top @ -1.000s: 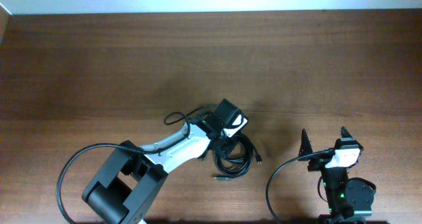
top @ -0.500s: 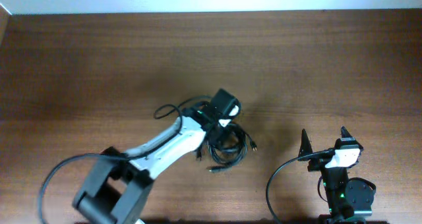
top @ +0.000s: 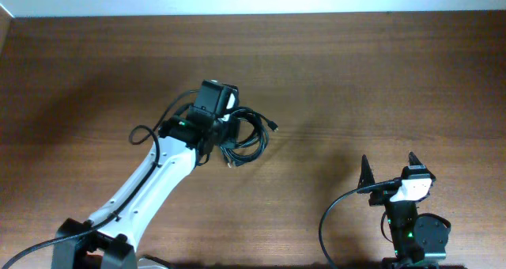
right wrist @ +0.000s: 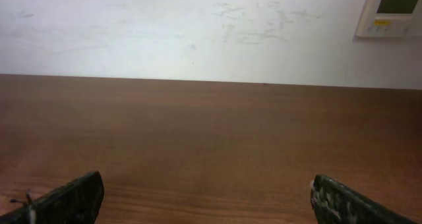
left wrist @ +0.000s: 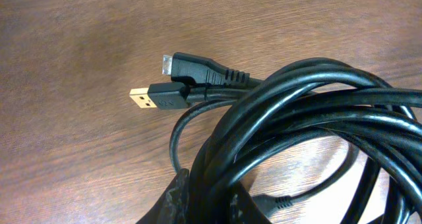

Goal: Untangle cables
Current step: 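Reach the right gripper toward the held coil and grasp a loop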

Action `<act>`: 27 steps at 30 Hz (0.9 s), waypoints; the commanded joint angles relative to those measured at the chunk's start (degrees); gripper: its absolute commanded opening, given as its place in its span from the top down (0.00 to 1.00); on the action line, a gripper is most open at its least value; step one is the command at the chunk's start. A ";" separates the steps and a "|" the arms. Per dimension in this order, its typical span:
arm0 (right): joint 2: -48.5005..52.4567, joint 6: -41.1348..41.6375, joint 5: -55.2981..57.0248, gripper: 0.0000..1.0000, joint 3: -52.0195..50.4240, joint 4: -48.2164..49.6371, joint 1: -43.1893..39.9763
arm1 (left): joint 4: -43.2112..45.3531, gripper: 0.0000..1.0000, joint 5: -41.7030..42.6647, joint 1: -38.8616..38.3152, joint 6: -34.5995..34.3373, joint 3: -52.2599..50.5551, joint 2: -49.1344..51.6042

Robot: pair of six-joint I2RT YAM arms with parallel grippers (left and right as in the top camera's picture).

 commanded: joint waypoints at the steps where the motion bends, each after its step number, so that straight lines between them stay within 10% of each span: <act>1: -0.42 0.24 0.72 0.01 -0.28 -0.37 0.42 | -1.03 1.00 -1.42 2.29 -3.56 1.31 -1.42; 11: -0.42 0.26 -0.26 0.01 -0.28 -0.28 0.44 | -2.54 1.00 -1.46 2.84 -3.58 1.09 -1.40; 17: -0.42 1.01 -26.05 0.01 -0.28 2.10 0.42 | -2.73 1.00 -0.09 2.84 -3.58 0.22 -1.40; 27: 5.01 19.78 -28.92 0.01 3.93 2.84 0.33 | -2.82 1.00 1.55 2.62 -2.84 0.22 -1.40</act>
